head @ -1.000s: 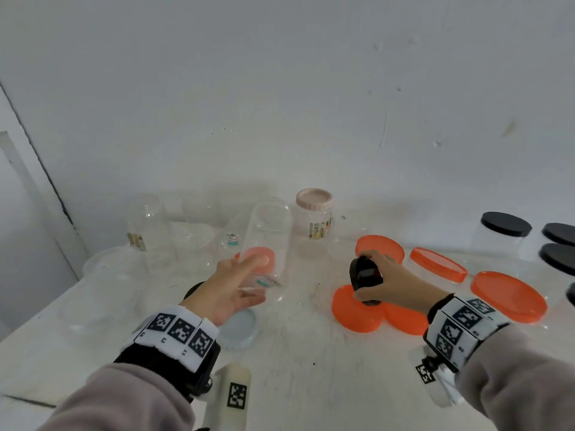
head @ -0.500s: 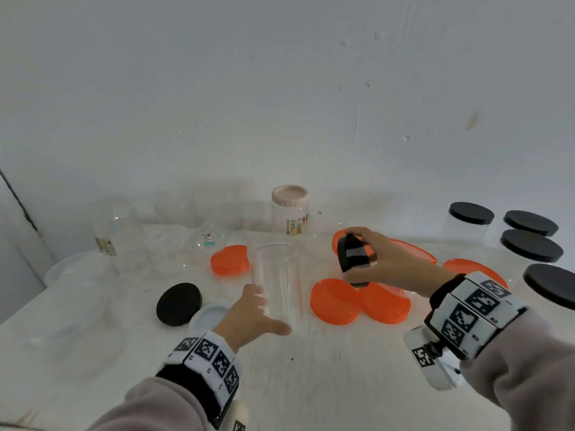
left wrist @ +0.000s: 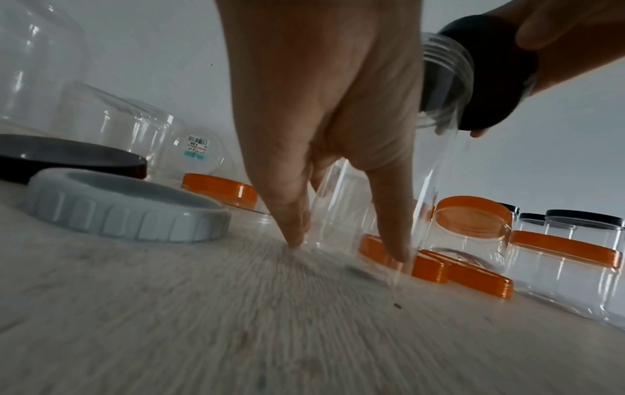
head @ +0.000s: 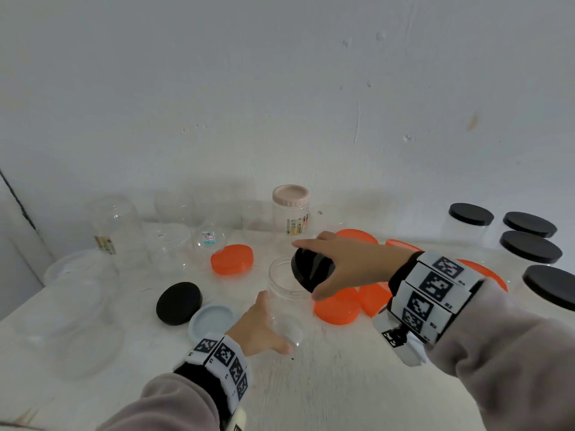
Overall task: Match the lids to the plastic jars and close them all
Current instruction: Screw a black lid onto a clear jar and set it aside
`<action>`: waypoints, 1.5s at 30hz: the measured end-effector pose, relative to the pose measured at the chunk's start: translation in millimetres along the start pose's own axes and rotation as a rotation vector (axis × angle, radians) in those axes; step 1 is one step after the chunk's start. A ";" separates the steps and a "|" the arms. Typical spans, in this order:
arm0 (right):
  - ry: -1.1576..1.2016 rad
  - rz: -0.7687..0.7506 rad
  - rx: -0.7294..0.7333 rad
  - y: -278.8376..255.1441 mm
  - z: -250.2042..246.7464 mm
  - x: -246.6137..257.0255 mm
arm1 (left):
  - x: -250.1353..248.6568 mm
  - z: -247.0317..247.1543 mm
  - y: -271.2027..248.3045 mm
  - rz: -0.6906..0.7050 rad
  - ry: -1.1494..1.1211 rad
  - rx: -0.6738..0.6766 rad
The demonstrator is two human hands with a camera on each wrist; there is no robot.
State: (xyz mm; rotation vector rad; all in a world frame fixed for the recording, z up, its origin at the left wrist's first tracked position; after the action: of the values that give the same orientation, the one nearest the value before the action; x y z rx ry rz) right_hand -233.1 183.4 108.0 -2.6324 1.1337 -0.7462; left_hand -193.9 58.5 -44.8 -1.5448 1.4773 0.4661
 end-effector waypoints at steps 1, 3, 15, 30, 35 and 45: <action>-0.026 -0.002 0.014 3.1 -0.1 3.7 | -6.2 -1.4 -1.2 0.040 -0.018 -0.001; -0.075 0.000 0.043 8.7 -0.9 10.7 | -28.5 -7.1 -7.1 0.207 -0.107 -0.020; -0.292 0.005 0.213 27.9 0.9 46.8 | -45.1 -27.7 -16.4 0.356 -0.284 -0.151; -0.425 -0.025 0.200 38.2 1.8 62.7 | -40.6 -27.0 -17.9 0.341 -0.328 -0.169; -0.451 0.049 0.094 42.9 -1.9 57.5 | -40.2 -27.2 -17.9 0.336 -0.333 -0.167; -0.462 0.042 0.289 36.8 -1.5 59.8 | -40.8 -26.4 -18.9 0.330 -0.322 -0.174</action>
State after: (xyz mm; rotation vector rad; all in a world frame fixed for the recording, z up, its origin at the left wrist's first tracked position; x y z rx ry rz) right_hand -222.1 114.9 118.9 -2.3537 0.8722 -0.2440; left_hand -193.2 58.2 7.3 -1.2815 1.4669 1.0113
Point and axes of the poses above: each hand's wrist, its own y-axis towards the middle knuckle, its own z-axis out of the palm, x = y × z, the point moved 9 cm from there along y, towards the middle knuckle, and after that the axes turned 7 degrees about x, right-handed, at the moved point
